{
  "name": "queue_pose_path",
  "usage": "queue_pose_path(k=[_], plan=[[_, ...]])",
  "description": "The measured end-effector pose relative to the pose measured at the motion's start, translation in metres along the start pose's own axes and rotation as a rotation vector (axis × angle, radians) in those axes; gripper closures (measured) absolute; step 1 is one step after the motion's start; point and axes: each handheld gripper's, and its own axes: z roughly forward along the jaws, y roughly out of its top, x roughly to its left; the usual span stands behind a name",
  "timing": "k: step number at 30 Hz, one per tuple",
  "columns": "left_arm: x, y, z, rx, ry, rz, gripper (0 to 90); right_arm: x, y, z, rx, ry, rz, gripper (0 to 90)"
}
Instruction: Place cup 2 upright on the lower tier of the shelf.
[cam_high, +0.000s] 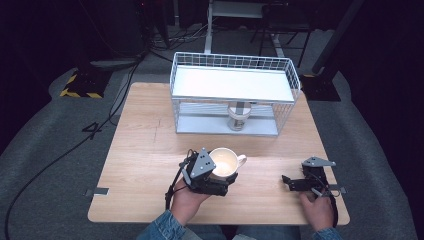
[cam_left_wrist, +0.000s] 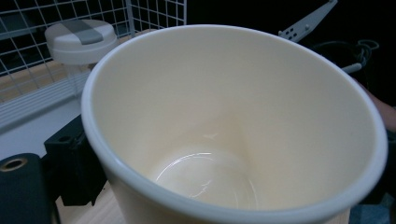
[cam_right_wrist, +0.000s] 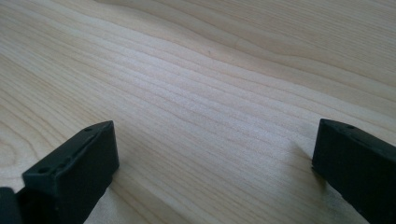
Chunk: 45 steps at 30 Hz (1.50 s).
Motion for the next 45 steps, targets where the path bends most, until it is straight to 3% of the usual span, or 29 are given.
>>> queue_pose_path(k=[5, 9, 11, 19, 34, 45], plan=[[0.009, 0.013, -0.005, -0.01, -0.001, -0.019, 9.0, 0.0, 0.0, 0.0, 0.0, 0.0, -0.001, 0.5], [0.014, 0.018, -0.006, -0.014, -0.002, -0.012, 9.0, 0.0, 0.0, 0.0, 0.0, 0.0, -0.001, 0.5], [0.022, 0.023, -0.007, -0.023, -0.009, -0.035, 9.0, 0.0, 0.0, 0.0, 0.0, 0.0, -0.001, 0.6], [0.042, 0.044, -0.011, -0.048, -0.002, -0.065, 9.0, 0.0, 0.0, 0.0, 0.0, 0.0, 0.0, 0.5], [0.069, 0.084, -0.013, -0.073, 0.025, -0.04, 9.0, 0.0, 0.0, 0.0, 0.0, 0.0, -0.001, 0.5], [0.083, 0.115, -0.004, -0.084, 0.05, -0.012, 9.1, 0.0, 0.0, 0.0, 0.0, 0.0, -0.001, 0.5]])
